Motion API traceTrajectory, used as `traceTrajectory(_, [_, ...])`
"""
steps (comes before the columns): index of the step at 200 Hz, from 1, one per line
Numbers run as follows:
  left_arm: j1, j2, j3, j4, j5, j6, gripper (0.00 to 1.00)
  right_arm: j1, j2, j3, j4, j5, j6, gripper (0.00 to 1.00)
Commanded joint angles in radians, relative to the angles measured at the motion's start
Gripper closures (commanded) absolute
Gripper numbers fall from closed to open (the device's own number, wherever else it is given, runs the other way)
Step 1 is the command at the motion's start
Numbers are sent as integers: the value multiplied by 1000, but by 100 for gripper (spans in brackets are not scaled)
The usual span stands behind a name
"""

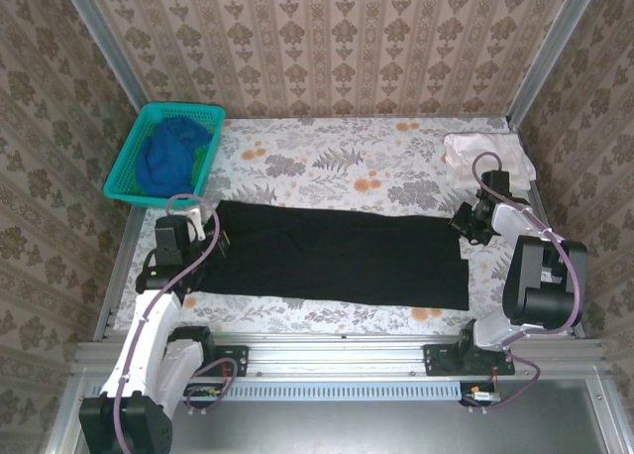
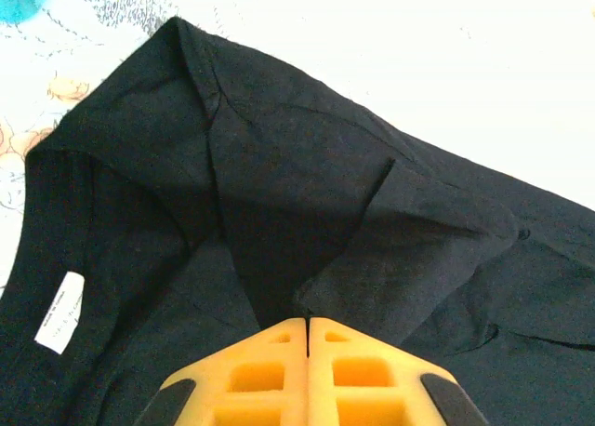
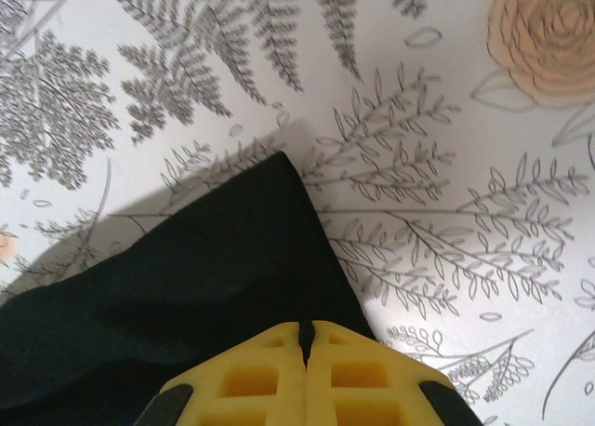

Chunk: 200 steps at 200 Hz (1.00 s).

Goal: Fold and stack the t-shirts

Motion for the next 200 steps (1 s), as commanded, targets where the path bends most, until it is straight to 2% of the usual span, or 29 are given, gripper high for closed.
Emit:
traceTrajectory(1, [-6, -6, -22, -13, -4, -45, 100, -5, -48, 2, -10, -48, 29, 100])
traceTrajectory(22, [-6, -5, 21, -24, 5, -44, 100, 4, -59, 45, -42, -93, 22, 100])
traceTrajectory(71, [-6, -104, 48, -88, -15, -74, 100, 7, -199, -62, -71, -55, 43, 100])
traceTrajectory(106, [-6, -116, 121, -138, -39, -78, 100, 6, -259, -67, -138, -4, 35, 100])
traceTrajectory(131, [-6, -121, 136, -170, -13, -55, 100, 5, -243, -91, -132, 12, 27, 100])
traceTrajectory(160, [-7, -140, 63, -152, 27, -70, 100, 4, -177, -112, -93, 21, 29, 93])
traceTrajectory(189, [-8, -201, 14, -175, -4, -83, 100, 6, -153, -105, -82, 14, 25, 92])
traceTrajectory(200, [-9, -215, 5, -170, -6, -91, 100, 6, -155, -103, -83, 17, 22, 86])
